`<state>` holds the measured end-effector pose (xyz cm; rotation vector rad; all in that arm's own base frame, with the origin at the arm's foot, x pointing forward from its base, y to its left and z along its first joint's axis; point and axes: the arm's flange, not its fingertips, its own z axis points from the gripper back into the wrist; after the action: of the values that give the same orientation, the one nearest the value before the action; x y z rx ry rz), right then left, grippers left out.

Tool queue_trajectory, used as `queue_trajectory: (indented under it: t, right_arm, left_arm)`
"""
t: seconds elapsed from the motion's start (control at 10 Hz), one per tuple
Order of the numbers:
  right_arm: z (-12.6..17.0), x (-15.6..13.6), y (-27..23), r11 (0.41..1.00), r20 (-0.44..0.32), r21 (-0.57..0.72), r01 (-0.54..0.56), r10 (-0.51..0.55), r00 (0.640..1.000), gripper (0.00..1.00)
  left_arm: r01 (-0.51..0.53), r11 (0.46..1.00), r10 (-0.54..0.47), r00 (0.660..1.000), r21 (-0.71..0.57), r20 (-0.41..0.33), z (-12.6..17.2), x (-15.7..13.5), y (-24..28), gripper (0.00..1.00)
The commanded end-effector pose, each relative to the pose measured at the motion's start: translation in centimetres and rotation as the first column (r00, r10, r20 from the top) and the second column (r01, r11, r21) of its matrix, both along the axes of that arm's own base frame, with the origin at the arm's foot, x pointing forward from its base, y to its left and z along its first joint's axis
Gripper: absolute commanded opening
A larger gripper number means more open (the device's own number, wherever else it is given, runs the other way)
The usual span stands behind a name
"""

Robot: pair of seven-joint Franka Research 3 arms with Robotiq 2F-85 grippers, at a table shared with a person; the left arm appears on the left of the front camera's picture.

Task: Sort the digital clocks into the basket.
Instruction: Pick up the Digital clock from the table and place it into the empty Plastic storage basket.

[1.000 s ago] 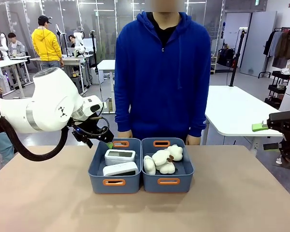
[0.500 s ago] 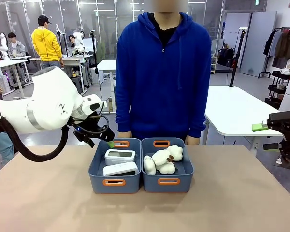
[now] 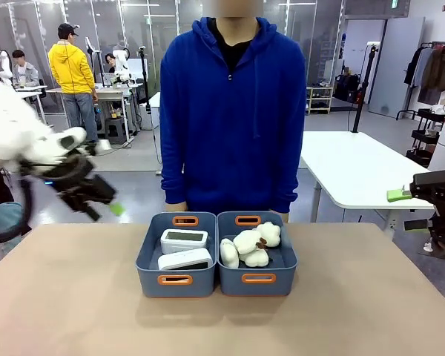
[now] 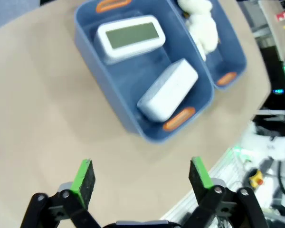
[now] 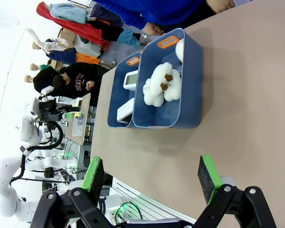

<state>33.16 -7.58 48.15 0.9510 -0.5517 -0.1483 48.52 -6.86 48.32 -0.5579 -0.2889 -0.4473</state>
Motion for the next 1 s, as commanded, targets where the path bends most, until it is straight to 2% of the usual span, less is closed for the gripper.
queue_trajectory:
  t: [0.0, 0.2, 0.4, 0.6, 0.7, 0.8, 0.9]
  right_arm:
    - [-0.1, 0.2, 0.2, 1.0, 0.01, 0.004, 0.011, -0.011, 1.0, 1.0]
    - [-0.1, 0.2, 0.2, 1.0, 0.01, 0.004, 0.011, -0.011, 1.0, 1.0]
    - [-0.1, 0.2, 0.2, 1.0, 0.01, 0.004, 0.011, -0.011, 1.0, 1.0]
    - [-0.1, 0.2, 0.2, 1.0, 0.01, 0.004, 0.011, -0.011, 1.0, 1.0]
    - [-0.1, 0.2, 0.2, 1.0, 0.01, 0.004, 0.011, -0.011, 1.0, 1.0]
    - [-0.1, 0.2, 0.2, 1.0, 0.01, 0.004, 0.011, -0.011, 1.0, 1.0]
    - [-0.1, 0.2, 0.2, 1.0, 0.01, 0.004, 0.011, -0.011, 1.0, 1.0]
  left_arm:
    - [0.019, 0.991, -0.015, 0.999, -0.131, 0.032, -0.1, -4.4, 7.4, 1.0]
    - [-0.073, 0.96, 0.101, 0.991, -0.27, 0.09, -0.2, -9.3, 15.2, 1.0]
    - [-0.161, 0.93, 0.209, 0.971, -0.33, 0.118, -1.8, -13.7, 21.1, 1.0]
    - [-0.21, 0.86, 0.303, 0.944, -0.466, 0.134, -3.5, -15.9, 24.6, 1.0]
    - [-0.234, 0.813, 0.336, 0.937, -0.534, 0.1, -4.4, -15.7, 24.9, 1.0]
    - [-0.236, 0.893, 0.295, 0.95, -0.384, 0.103, -2.9, -16.0, 24.9, 1.0]
    - [-0.236, 0.893, 0.295, 0.95, -0.384, 0.103, -2.9, -16.0, 24.9, 1.0]
